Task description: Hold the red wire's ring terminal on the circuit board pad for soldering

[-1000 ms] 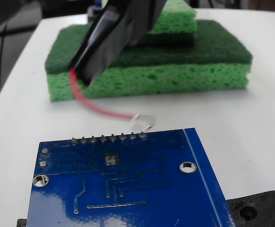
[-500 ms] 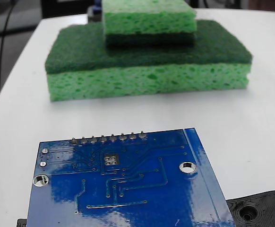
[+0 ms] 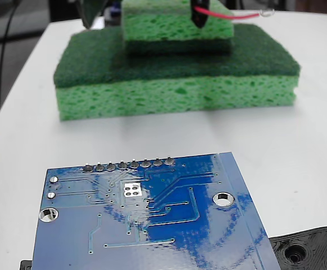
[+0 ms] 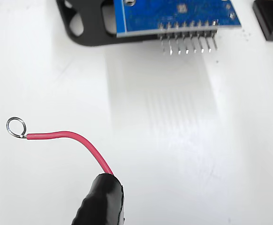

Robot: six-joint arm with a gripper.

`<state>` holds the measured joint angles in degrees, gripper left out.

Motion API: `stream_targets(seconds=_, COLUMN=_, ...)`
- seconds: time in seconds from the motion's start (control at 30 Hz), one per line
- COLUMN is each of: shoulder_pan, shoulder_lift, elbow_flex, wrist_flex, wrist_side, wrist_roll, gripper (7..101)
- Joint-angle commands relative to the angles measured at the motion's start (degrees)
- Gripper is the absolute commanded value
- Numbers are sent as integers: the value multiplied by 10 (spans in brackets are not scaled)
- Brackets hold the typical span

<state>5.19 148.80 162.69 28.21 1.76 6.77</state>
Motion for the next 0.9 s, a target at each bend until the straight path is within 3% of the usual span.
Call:
stream_targets(seconds=0.03, shoulder_pan=11, shoulder_lift=93, elbow_flex=36, wrist_flex=18, wrist_side=-34, wrist_roll=-5, gripper=1003)
stream_targets(seconds=0.17, shoulder_pan=40, shoulder_lift=262, elbow_flex=91, wrist_flex=85, wrist_side=-82, wrist_roll=-14, gripper=1003)
stream_targets(seconds=0.27, shoulder_pan=52, shoulder_lift=243, elbow_flex=88, wrist_flex=69, wrist_side=-100, wrist_roll=-14, gripper=1003)
stream_targets(seconds=0.6, shoulder_pan=36, shoulder_lift=261, elbow_flex=70, wrist_flex=103, wrist_side=-121, wrist_roll=-6, gripper=1003)
stream_targets(seconds=0.67, shoulder_pan=8, shoulder_lift=261, elbow_flex=78, wrist_flex=89, wrist_side=-92, wrist_roll=8, gripper=1003)
stream_targets(seconds=0.8, shoulder_pan=-74, shoulder_lift=229, elbow_flex=68, wrist_flex=82, wrist_side=21, wrist_roll=15, gripper=1003)
stream_targets(seconds=0.9, shoulder_pan=-73, shoulder_lift=206, elbow_flex=51, wrist_flex=98, wrist_side=31, wrist_roll=5, gripper=1003)
